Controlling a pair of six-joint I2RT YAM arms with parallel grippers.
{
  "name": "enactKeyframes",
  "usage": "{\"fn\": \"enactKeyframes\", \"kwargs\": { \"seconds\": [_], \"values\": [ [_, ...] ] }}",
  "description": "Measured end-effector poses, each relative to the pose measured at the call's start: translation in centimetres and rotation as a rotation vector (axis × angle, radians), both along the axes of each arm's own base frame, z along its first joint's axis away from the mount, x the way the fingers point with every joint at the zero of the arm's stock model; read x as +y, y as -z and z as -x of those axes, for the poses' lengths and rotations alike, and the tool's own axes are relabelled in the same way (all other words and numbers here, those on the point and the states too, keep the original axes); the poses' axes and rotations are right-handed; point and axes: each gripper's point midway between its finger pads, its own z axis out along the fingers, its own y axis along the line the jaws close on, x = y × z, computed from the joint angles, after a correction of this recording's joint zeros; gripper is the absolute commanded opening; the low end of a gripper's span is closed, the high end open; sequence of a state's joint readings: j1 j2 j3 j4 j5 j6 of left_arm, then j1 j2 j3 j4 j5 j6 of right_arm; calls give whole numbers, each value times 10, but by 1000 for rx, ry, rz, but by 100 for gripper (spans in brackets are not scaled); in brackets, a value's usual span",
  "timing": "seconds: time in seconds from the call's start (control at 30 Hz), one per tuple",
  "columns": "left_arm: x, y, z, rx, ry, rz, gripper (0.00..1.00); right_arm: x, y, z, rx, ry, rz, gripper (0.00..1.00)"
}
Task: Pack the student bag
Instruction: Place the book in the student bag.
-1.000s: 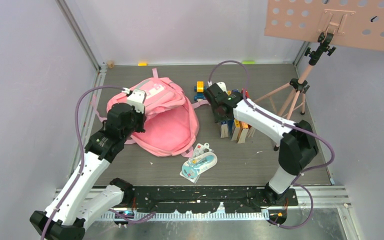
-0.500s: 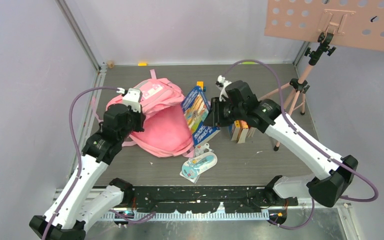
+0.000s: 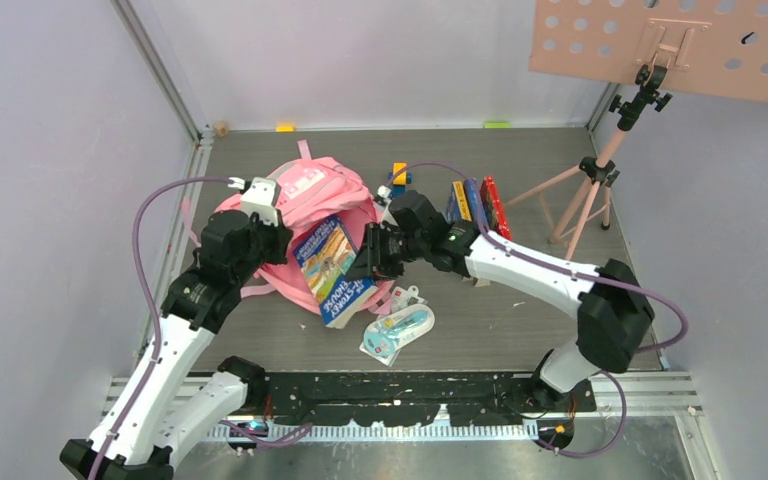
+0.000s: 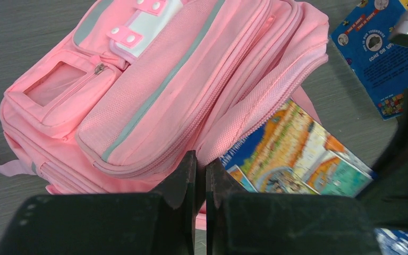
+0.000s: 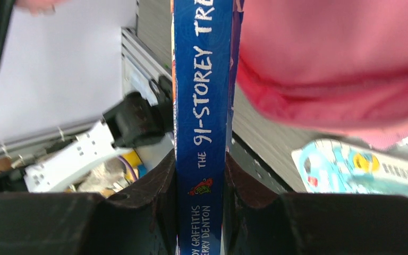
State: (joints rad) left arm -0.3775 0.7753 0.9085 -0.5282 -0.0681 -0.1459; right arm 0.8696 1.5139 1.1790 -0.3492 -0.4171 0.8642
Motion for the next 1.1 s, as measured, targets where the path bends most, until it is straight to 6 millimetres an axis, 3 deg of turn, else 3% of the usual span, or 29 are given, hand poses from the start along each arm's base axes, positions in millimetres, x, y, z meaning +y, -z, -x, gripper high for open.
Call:
{"fn": "enactKeyframes", "kwargs": {
  "seconds": [0.2,0.43,0.57,0.9,1.1],
  "values": [
    [-1,-2,5,-13,17,13,0,34,15,-38,-6,99,-83,1],
    [-3,-8,5,-39,25,29,0,66,26,-80,-33,215,-198,1],
    [-3,-9,5,-40,26,32,0,78,42,-107,-63,299,-240,1],
    [-5,-9,6,-39,36,37,0,78,87,-168,-69,565,-292,1],
    [-6,-9,6,-38,37,41,0,75,77,-180,-62,652,-345,1]
  ]
}}
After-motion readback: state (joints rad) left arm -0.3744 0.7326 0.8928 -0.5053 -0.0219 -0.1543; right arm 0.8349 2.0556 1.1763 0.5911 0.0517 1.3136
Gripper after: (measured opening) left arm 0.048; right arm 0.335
